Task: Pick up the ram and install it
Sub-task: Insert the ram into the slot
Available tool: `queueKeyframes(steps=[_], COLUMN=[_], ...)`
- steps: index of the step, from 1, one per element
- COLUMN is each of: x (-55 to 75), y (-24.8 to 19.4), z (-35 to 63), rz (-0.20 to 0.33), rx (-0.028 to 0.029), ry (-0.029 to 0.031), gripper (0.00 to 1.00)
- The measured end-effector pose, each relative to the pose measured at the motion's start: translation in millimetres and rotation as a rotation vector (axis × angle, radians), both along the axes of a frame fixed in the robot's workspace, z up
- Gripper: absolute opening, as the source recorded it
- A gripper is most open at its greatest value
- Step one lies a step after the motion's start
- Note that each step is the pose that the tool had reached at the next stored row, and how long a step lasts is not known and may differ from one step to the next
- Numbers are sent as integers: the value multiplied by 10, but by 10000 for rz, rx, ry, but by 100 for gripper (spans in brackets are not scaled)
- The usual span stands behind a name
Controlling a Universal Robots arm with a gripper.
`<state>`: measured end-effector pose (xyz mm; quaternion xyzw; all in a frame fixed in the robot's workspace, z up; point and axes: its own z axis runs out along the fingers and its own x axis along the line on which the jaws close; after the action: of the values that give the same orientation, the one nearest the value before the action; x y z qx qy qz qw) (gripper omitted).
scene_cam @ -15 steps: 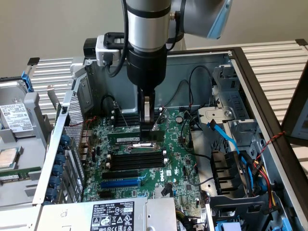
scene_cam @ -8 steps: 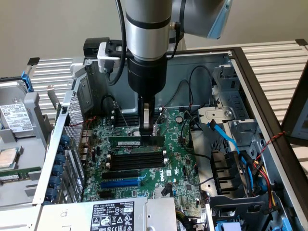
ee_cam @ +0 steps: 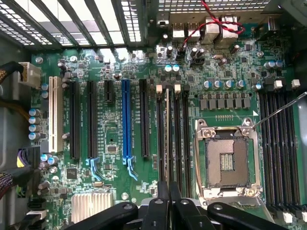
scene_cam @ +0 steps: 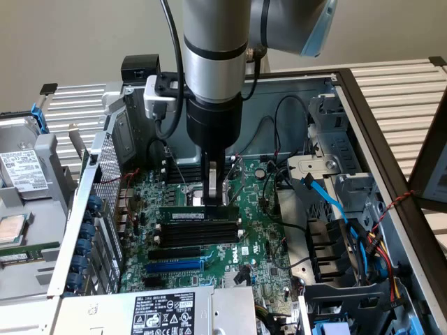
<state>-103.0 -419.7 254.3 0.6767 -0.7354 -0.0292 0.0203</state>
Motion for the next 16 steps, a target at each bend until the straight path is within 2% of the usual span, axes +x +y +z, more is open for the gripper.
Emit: queueKeyframes(steps=[11, 16], x=[-5, -7], y=[0, 0], z=[-196, -214], rz=[82, 390], rx=[0, -2], ry=[-5, -14], gripper=[12, 12])
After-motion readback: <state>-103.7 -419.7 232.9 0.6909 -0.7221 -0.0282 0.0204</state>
